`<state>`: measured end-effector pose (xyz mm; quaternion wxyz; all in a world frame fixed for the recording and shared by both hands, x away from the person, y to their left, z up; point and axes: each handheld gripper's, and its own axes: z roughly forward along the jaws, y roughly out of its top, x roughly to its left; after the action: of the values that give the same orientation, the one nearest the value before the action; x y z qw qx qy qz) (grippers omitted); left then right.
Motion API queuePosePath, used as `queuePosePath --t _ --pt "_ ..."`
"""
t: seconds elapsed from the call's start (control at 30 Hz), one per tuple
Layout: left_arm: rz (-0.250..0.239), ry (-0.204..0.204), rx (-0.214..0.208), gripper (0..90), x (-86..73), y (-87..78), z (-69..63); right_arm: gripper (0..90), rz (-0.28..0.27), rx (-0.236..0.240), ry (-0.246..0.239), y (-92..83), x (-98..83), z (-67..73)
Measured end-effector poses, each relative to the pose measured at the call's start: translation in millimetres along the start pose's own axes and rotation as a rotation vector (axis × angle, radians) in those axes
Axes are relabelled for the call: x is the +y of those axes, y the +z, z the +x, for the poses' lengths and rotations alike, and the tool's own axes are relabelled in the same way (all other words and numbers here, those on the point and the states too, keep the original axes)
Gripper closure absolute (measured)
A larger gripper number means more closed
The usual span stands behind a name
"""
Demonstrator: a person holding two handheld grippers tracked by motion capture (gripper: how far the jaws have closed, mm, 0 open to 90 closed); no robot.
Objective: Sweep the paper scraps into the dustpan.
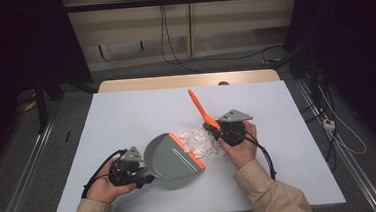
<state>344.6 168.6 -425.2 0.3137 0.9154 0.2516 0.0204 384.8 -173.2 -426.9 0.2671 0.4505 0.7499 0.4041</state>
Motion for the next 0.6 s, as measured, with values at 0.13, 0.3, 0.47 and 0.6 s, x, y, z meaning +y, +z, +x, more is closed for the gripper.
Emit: queuePosePath --t 0.13,0.3,0.47,0.6 --pt "0.007 0.004 -0.004 63.3 0.9 0.9 -0.1 71.6 -0.003 0.003 -0.006 0.6 -0.3 3.8" --pt "0.011 0.011 -0.010 63.3 2.3 2.5 -0.5 71.6 -0.007 0.008 -0.007 1.1 0.1 6.8" --pt "0.009 0.010 -0.002 63.3 3.0 3.6 -1.4 71.6 -0.011 0.023 -0.006 2.2 0.8 10.2" --pt "-0.005 -0.006 -0.013 63.3 3.5 5.7 -2.8 71.6 -0.013 0.031 -0.011 2.9 1.1 13.0"
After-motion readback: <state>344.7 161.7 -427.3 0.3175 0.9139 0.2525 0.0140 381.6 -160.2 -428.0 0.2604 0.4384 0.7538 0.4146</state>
